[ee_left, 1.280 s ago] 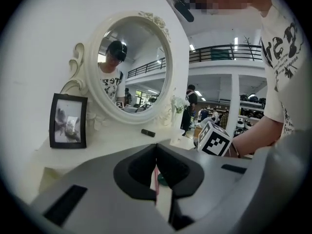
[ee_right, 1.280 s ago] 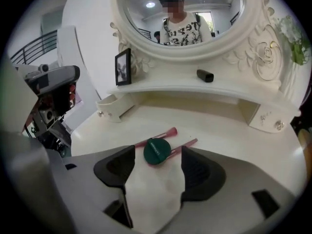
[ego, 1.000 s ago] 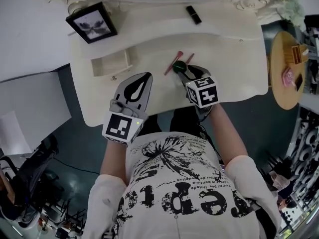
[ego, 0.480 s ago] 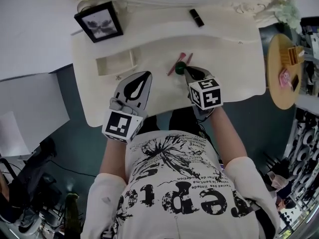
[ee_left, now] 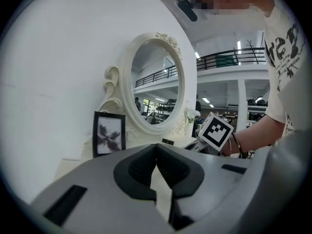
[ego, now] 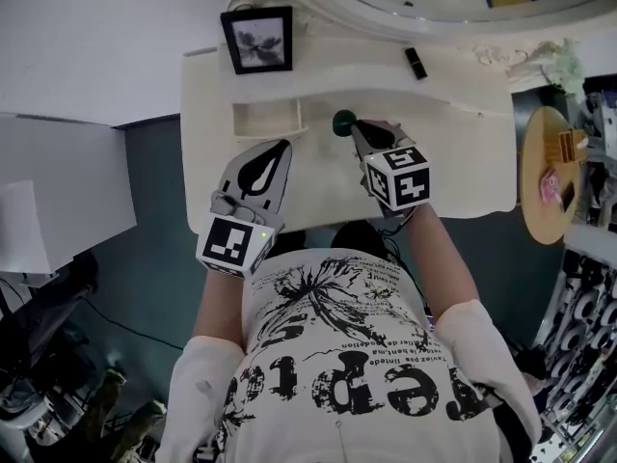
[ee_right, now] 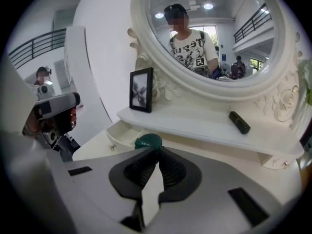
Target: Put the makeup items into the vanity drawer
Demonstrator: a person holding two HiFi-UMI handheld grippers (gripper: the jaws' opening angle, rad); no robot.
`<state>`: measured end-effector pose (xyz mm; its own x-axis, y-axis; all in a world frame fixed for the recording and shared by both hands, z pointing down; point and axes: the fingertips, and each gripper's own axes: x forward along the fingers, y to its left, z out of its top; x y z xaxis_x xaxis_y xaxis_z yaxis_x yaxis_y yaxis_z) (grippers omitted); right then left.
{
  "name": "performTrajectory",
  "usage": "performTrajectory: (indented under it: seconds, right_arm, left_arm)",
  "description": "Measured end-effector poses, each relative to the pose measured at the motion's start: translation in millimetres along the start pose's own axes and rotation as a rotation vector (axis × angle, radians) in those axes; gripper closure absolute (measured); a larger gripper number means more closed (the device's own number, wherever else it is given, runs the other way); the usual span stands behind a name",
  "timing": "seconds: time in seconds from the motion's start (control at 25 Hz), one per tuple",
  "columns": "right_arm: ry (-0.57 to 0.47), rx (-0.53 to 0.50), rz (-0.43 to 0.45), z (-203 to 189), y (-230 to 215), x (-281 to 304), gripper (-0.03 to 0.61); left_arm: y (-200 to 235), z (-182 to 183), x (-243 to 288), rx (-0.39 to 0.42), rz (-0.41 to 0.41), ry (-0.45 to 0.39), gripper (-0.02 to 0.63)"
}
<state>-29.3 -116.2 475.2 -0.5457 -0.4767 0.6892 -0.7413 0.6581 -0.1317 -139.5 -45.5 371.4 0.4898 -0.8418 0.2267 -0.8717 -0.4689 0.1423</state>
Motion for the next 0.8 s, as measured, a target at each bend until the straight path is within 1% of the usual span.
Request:
performTrajectory:
  seconds: [0.16,0.32,0.44,0.6,0.8]
  right_arm:
    - [-0.016,-0.057,0.043,29.0,39.1,21.2,0.543]
    - [-0.008,-0.099,0.088,45.6,74.8,46.3,0.541]
    - [0.011,-0.128,0.111,48.4,96.2,67.4,0.541]
    - [0.041,-0.152,0.11,48.1,114.5,91.3,0.54]
    - [0.075,-0.143,0.112,45.3,126.0,111.7,0.537]
  left_arm:
    - [32.0,6.3,-33.0,0.003,0.069,-0.019,0.601]
    - [62.4,5.7,-62.4,-0.006,0.139,-0.029,0.601]
    - [81.1,-0.1,-81.7,-0.018,0.188,-0.03,0.601]
    - [101.3,-10.0,-103.8,-0.041,0.237,-0.027,0.601]
    - [117.8,-21.0,-121.9,-0.064,0.278,-0.018,0.601]
